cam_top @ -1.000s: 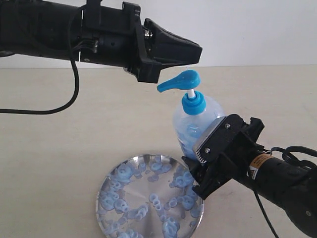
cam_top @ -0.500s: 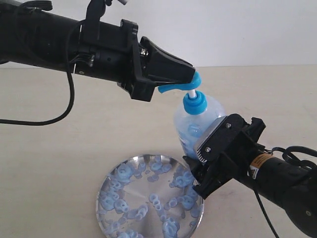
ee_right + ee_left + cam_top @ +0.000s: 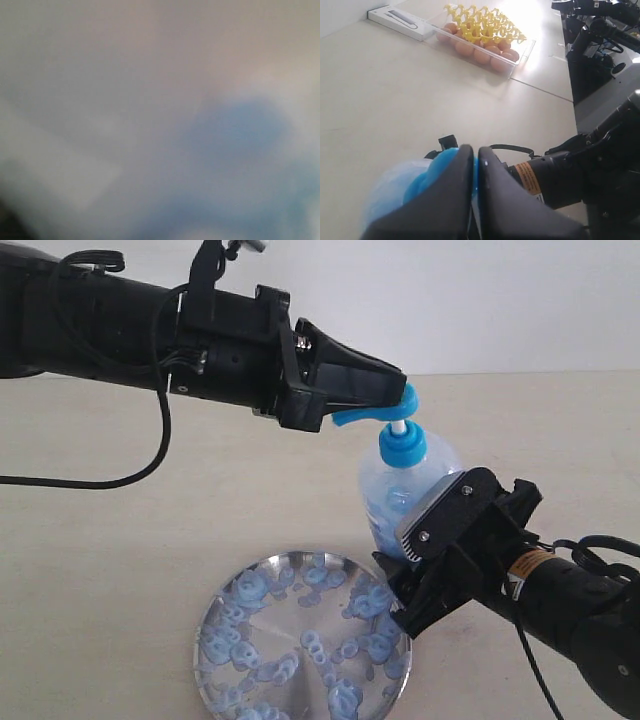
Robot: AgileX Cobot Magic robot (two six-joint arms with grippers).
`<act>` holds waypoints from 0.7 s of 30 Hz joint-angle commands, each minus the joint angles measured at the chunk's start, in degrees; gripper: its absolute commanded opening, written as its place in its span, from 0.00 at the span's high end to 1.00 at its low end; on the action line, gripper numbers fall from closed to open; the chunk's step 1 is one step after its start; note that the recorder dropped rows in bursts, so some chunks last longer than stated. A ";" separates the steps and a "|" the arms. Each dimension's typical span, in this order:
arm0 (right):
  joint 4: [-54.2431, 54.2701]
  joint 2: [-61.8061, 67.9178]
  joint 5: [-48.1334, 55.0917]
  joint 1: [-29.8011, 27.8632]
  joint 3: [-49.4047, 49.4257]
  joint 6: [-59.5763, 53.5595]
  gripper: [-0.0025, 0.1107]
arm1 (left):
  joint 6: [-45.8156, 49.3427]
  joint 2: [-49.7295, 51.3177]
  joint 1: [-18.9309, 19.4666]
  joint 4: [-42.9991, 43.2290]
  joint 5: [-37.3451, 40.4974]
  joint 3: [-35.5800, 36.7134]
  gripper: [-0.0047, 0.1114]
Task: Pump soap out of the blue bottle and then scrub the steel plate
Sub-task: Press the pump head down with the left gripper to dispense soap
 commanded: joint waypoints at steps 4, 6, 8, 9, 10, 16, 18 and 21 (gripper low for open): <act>-1.17 0.11 -0.44 -0.18 0.15 -0.31 0.97 | -0.92 6.95 -0.52 6.55 -2.66 1.43 0.92; -1.17 0.11 -0.44 -0.18 0.15 -0.31 0.97 | -1.05 8.21 -0.52 6.55 -2.57 1.43 0.92; -1.17 0.11 -0.44 -0.18 0.15 -0.31 0.97 | -1.05 9.17 -0.52 6.55 -2.57 1.43 0.92; -1.17 0.11 -0.44 -0.18 0.15 -0.31 0.97 | -1.05 9.51 -0.52 6.55 -2.57 1.43 0.92; -1.17 0.11 -0.44 -0.18 0.15 -0.31 0.97 | -0.90 9.63 -0.52 6.44 -2.69 1.43 0.92; -1.17 0.11 -0.44 -0.18 0.15 -0.31 0.97 | 11.77 5.67 -0.52 -5.83 -2.95 1.43 0.92; -1.17 0.11 -0.44 -0.18 0.15 -0.31 0.97 | 18.23 3.44 -0.52 -11.90 -2.95 1.43 0.92; -1.04 0.11 -0.44 -0.18 0.15 0.01 0.97 | 23.69 -0.28 -0.52 -11.90 -4.15 0.74 0.92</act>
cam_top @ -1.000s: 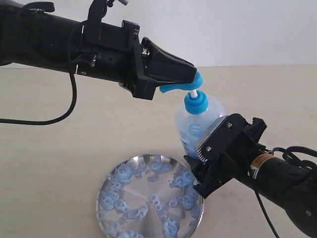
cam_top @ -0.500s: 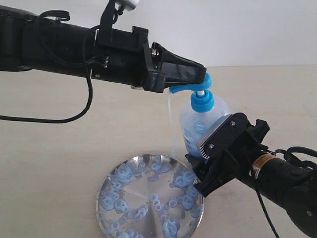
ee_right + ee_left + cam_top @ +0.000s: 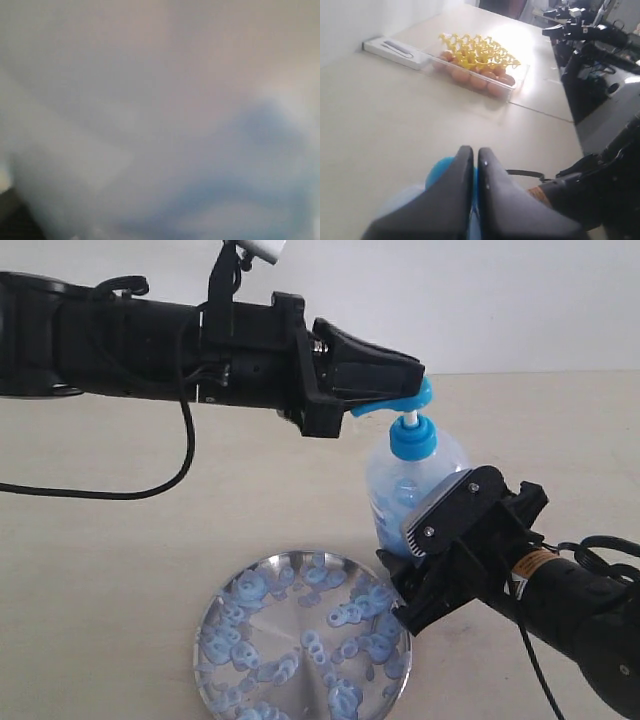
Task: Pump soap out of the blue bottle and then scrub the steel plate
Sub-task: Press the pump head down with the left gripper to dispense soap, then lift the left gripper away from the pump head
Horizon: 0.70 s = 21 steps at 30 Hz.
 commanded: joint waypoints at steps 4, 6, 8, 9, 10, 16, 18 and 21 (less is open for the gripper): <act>-1.70 0.11 -0.46 0.01 -0.17 -0.29 0.97 | 10.33 -8.43 -0.32 0.63 -6.49 1.60 0.92; -1.39 0.11 -0.46 0.01 -0.17 1.57 0.96 | 10.93 -11.21 -0.32 0.63 -7.28 2.34 0.92; -1.39 0.11 -0.46 0.01 -0.17 3.69 0.91 | 10.93 -14.54 -0.32 0.63 -9.69 2.87 0.92; -1.39 0.11 -0.46 0.01 -0.17 4.17 0.84 | 10.93 -15.93 -0.32 0.63 -10.93 3.21 0.92; -1.39 0.11 -0.46 0.01 -0.17 4.48 0.75 | 10.83 -17.70 -0.32 0.63 -12.82 3.66 0.92; 2.01 0.11 -1.38 0.01 -0.17 6.46 0.05 | 9.06 -29.41 -0.32 0.63 -19.24 11.21 0.92; 2.76 0.11 -1.02 0.01 -0.17 6.22 0.06 | 8.20 -33.68 -0.32 0.63 -21.16 15.00 0.92; 2.76 0.11 -1.47 0.01 -0.17 6.22 0.06 | 7.54 -39.44 -0.32 0.63 -26.79 19.96 0.92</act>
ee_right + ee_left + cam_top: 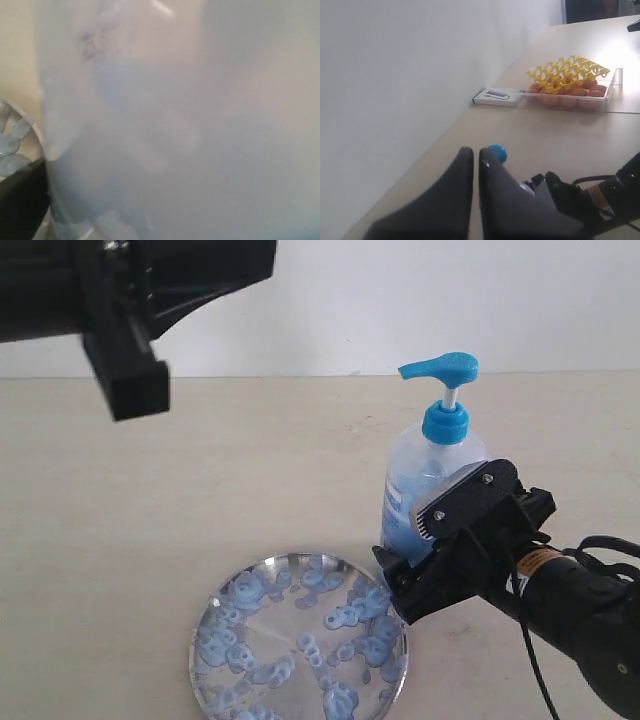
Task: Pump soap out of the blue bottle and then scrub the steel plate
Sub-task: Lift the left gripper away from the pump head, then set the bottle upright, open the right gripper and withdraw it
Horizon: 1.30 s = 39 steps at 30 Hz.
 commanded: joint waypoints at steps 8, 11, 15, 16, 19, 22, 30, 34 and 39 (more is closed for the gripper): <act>0.59 -1.38 -3.85 0.01 -0.17 0.15 0.06 | -3.89 -19.07 -0.29 -0.03 -22.54 15.43 0.92; 0.59 -4.69 -2.27 0.01 -0.03 0.26 0.06 | -5.37 -22.65 -0.29 -0.03 -24.96 18.32 0.92; 0.59 -14.52 10.67 0.01 0.21 0.26 0.06 | -8.58 -27.09 -0.29 -0.03 -32.39 21.83 0.92; 0.59 -18.40 15.16 0.01 0.21 0.26 0.06 | -9.86 -28.16 -0.29 -0.03 -34.48 22.57 0.92; 0.59 -31.90 33.91 0.01 0.21 0.26 0.06 | -12.74 -32.57 -0.29 -0.03 -36.33 23.63 0.92; 1.49 -49.16 54.36 0.01 -0.93 4.07 0.06 | -13.37 -36.93 -0.29 -0.03 -35.40 23.66 0.92; 3.45 -87.69 85.46 0.01 -7.28 21.92 0.98 | -24.75 -39.35 -0.29 -0.03 -35.15 25.49 0.92; 1.08 -102.61 92.47 0.01 -6.28 24.33 0.93 | -27.23 -39.35 -0.29 -0.03 -32.61 25.75 0.92; -7.15 -100.75 73.58 -1.30 2.90 21.09 0.95 | -27.23 -38.97 -0.29 -0.03 -27.46 25.87 0.92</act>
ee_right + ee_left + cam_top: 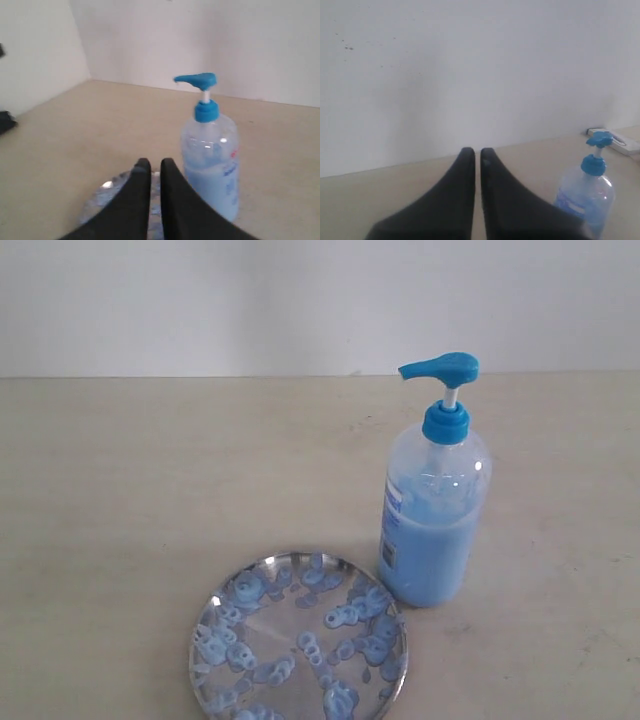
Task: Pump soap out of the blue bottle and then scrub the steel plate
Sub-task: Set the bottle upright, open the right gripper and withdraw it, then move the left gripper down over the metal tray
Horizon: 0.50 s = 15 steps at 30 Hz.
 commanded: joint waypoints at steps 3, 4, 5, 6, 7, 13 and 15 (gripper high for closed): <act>-5.38 9.23 -44.88 -1.06 15.13 -13.55 0.95 | -0.82 1.18 -0.29 -0.15 8.22 0.44 0.92; -5.38 11.03 -48.41 -1.06 16.69 -13.56 0.95 | -0.82 1.49 -0.29 -0.15 9.33 0.44 0.92; -5.38 15.72 -52.48 -1.06 19.94 -12.27 0.95 | -0.82 2.53 -0.29 -0.15 10.97 0.44 0.92; -4.91 19.07 -53.59 -1.06 22.05 -11.11 0.95 | -0.82 3.66 -0.29 -0.15 11.71 0.44 0.92; -3.00 22.74 -55.35 -1.06 24.28 -10.05 0.95 | -0.82 5.29 -0.29 -0.15 12.01 0.55 0.92; 1.95 31.15 -55.08 -1.06 25.12 10.05 0.95 | -1.07 16.14 -0.29 -0.15 16.50 2.07 0.92; 1.95 31.40 -55.08 -1.06 25.12 10.05 0.95 | -1.07 19.39 -0.29 -0.15 19.21 2.07 0.92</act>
